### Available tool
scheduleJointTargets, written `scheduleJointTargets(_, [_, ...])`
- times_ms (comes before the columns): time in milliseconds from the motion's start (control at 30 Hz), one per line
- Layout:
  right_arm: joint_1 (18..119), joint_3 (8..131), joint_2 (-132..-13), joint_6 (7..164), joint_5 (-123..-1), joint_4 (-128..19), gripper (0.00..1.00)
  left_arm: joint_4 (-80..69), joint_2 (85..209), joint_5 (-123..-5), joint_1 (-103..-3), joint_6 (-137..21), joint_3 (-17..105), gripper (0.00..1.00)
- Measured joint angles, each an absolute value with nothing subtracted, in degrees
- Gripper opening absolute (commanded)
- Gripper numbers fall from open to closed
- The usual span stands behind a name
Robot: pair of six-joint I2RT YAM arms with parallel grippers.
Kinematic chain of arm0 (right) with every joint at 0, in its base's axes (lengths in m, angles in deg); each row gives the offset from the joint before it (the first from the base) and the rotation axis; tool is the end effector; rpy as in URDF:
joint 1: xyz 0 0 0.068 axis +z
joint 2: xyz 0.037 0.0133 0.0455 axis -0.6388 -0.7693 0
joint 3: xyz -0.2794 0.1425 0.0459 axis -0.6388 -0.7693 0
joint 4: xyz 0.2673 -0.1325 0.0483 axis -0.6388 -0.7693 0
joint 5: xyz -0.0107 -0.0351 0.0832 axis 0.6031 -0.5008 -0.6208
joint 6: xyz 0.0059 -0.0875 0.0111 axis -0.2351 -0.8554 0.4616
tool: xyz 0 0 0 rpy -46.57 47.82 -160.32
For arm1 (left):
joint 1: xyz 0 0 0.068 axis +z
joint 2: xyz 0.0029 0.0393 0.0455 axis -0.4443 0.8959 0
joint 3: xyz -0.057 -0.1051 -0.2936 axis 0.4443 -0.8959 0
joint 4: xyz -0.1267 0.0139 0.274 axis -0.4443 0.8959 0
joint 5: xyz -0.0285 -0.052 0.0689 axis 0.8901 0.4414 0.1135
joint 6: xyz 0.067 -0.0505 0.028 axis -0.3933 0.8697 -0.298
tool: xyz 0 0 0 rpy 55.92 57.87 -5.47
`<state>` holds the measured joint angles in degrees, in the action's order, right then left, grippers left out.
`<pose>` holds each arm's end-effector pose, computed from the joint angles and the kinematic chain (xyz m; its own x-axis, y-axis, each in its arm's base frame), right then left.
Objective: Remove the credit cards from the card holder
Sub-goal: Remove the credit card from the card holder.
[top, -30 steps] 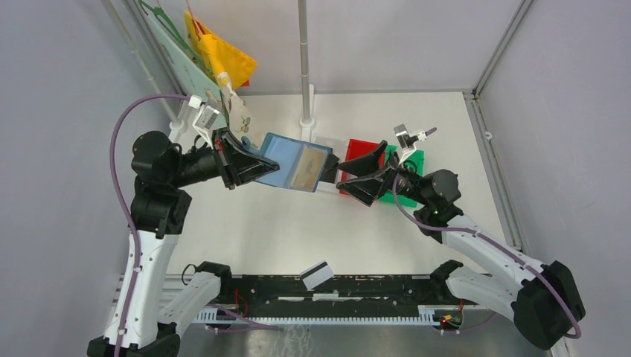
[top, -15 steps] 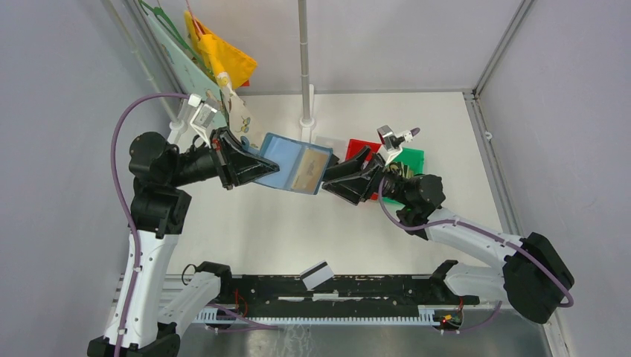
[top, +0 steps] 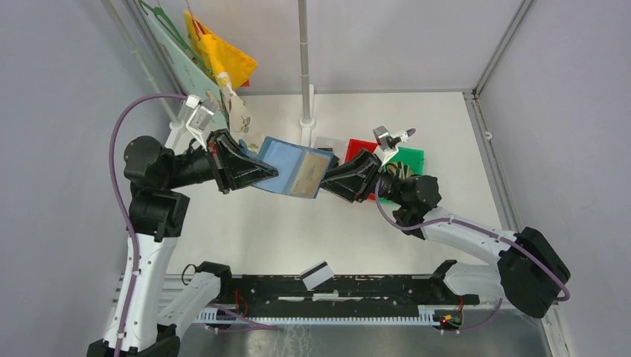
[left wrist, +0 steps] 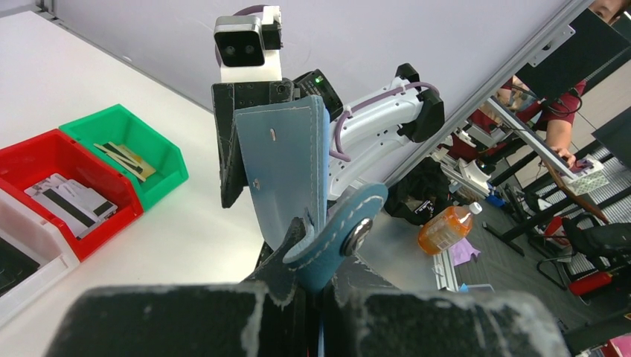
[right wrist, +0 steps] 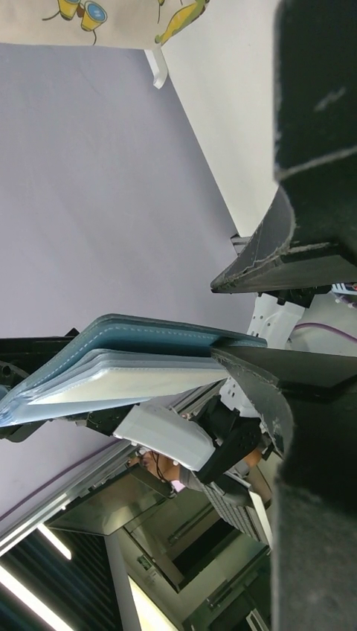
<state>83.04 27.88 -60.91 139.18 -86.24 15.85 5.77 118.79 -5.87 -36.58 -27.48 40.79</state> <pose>0.1871 0.2342 0.3650 -0.5778 0.4636 -0.6717 -0.8041 -0.1820 0.5660 0.1427 -0.0991 0.5257 -0.4734 -0.1833 -0.8616 0.8536 0.1461 -0.5000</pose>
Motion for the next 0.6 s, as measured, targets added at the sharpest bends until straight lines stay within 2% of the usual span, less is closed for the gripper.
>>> scheduleJointTargets(133, [83.7,28.5,-61.0,139.4,-86.3,15.9,0.52,5.6,118.7,-5.8,-36.6,-27.4,40.8,0.02])
scheduleJointTargets(200, [84.0,28.7,-61.1,139.3,-86.5,15.9,0.55,5.5,118.7,-5.8,-36.6,-27.4,40.8,0.02])
scheduleJointTargets(367, [84.2,28.8,-61.1,139.1,-87.4,15.8,0.56,5.5,118.7,-5.4,-36.6,-27.4,40.8,0.02])
scheduleJointTargets(600, [84.2,28.8,-60.4,138.0,-89.3,15.4,0.49,5.5,118.7,-5.3,-36.6,-27.4,40.8,0.02])
